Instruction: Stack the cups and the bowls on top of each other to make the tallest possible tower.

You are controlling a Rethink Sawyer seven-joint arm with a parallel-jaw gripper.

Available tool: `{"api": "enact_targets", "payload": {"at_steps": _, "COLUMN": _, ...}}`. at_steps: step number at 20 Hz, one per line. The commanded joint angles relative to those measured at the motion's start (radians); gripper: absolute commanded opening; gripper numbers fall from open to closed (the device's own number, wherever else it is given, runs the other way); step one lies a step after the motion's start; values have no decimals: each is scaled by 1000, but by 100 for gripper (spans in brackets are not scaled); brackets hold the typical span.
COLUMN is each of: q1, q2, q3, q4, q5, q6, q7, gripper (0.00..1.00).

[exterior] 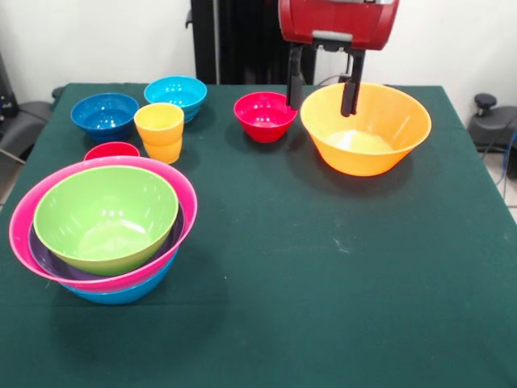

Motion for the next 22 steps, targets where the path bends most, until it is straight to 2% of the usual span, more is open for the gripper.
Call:
{"api": "enact_targets", "payload": {"at_steps": 1, "q1": 58, "q2": 59, "q3": -79, "q4": 114, "q5": 33, "q6": -66, "q7": 222, "gripper": 100}}
{"api": "enact_targets", "payload": {"at_steps": 22, "q1": 157, "q2": 58, "q3": -181, "q4": 127, "q5": 146, "q6": -105, "q7": 232, "gripper": 100}}
